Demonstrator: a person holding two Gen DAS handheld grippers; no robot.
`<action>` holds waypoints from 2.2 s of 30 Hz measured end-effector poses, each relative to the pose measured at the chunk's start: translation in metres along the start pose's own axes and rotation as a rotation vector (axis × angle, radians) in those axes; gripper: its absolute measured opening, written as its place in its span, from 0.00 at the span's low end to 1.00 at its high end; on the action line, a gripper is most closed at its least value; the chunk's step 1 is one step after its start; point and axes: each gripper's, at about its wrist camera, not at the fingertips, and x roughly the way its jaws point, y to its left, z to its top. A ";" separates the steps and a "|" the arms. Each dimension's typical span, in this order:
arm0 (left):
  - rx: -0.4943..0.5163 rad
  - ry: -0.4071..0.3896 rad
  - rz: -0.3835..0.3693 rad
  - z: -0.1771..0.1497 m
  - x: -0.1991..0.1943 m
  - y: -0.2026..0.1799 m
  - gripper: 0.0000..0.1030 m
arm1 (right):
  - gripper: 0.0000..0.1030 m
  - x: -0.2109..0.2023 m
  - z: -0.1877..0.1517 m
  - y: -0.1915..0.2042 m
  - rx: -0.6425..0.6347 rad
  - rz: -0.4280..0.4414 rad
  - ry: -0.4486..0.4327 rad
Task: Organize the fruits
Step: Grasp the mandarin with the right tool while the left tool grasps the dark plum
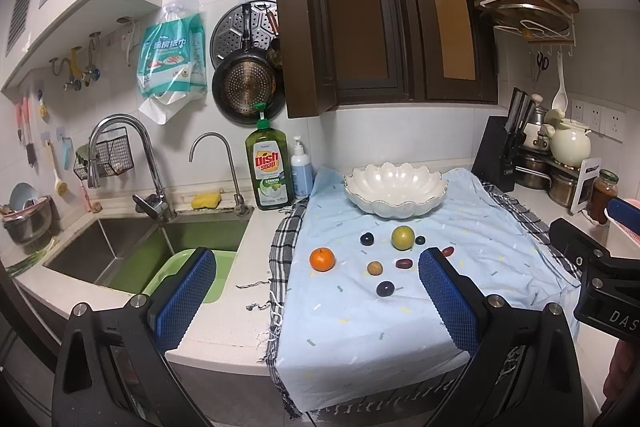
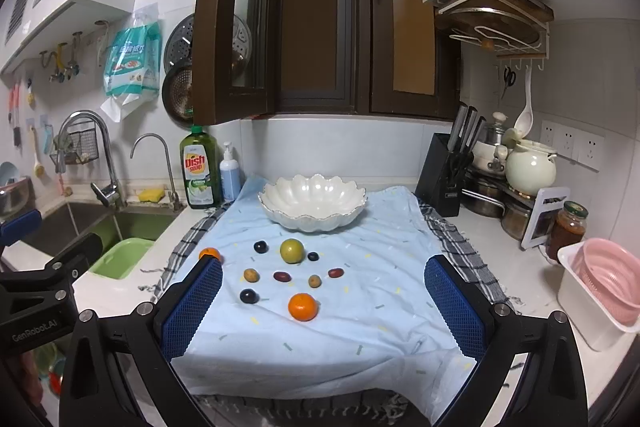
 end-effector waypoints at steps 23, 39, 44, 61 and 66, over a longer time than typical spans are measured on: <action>0.090 0.127 -0.118 -0.025 0.098 -0.014 0.93 | 0.99 0.088 -0.030 0.009 0.022 -0.028 0.139; 0.160 0.261 -0.212 -0.054 0.203 -0.058 0.73 | 0.78 0.200 -0.067 0.005 -0.060 0.082 0.325; 0.165 0.329 -0.272 -0.067 0.230 -0.063 0.62 | 0.70 0.226 -0.084 0.003 -0.035 0.121 0.405; 0.169 0.442 -0.379 -0.088 0.275 -0.078 0.37 | 0.52 0.261 -0.104 0.006 -0.016 0.204 0.512; 0.142 0.456 -0.387 -0.089 0.279 -0.078 0.28 | 0.45 0.264 -0.104 0.008 -0.023 0.224 0.516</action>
